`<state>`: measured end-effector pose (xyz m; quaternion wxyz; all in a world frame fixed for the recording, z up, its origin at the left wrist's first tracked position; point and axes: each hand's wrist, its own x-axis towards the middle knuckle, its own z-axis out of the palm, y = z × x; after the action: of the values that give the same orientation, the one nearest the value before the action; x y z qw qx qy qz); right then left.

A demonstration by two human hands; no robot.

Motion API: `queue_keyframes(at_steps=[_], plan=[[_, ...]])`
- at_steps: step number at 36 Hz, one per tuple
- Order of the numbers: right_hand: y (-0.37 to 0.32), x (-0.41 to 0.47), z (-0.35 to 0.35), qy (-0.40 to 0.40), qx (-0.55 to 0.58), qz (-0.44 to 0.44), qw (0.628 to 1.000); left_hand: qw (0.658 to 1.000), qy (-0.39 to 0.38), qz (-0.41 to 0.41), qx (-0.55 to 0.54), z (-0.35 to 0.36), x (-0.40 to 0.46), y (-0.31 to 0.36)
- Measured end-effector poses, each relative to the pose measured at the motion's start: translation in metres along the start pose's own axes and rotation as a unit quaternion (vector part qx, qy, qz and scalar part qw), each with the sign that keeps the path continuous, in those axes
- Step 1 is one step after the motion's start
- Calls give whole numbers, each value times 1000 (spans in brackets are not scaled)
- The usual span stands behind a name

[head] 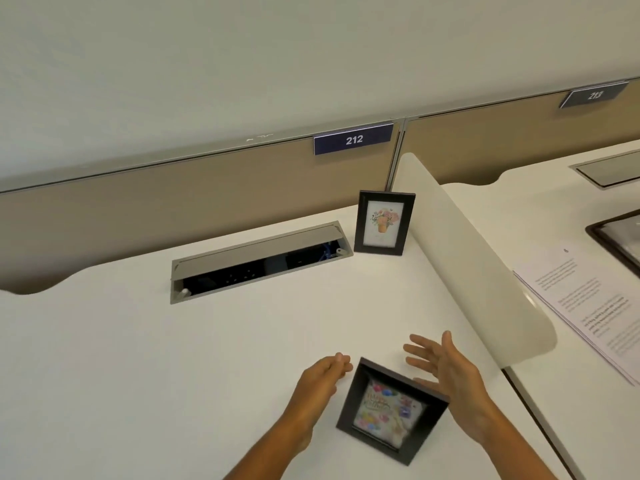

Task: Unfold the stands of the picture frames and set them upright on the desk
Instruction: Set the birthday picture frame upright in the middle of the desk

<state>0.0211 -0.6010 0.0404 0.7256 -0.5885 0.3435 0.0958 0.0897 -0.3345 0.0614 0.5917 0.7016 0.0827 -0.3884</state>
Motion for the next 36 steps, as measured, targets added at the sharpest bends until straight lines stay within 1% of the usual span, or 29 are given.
queue_keyframes(at_steps=[4,7,11,18,24,30,36], plan=[[22,-30,-1,-9,69,29,997,1000,-9,12,7,3,-18,-11],[37,-49,0,-12,84,30,996,1000,-8,20,12,2,-28,-19],[53,-72,5,-18,71,29,997,999,-12,29,16,2,-37,-31],[65,-100,12,-2,47,34,998,998,-20,56,32,7,-46,-48],[68,-109,26,20,22,41,999,996,-22,69,42,9,-52,-48],[66,-109,37,34,34,26,998,993,-33,99,49,11,-53,-48],[67,-103,42,33,67,18,997,994,-11,101,42,12,-50,-51]])
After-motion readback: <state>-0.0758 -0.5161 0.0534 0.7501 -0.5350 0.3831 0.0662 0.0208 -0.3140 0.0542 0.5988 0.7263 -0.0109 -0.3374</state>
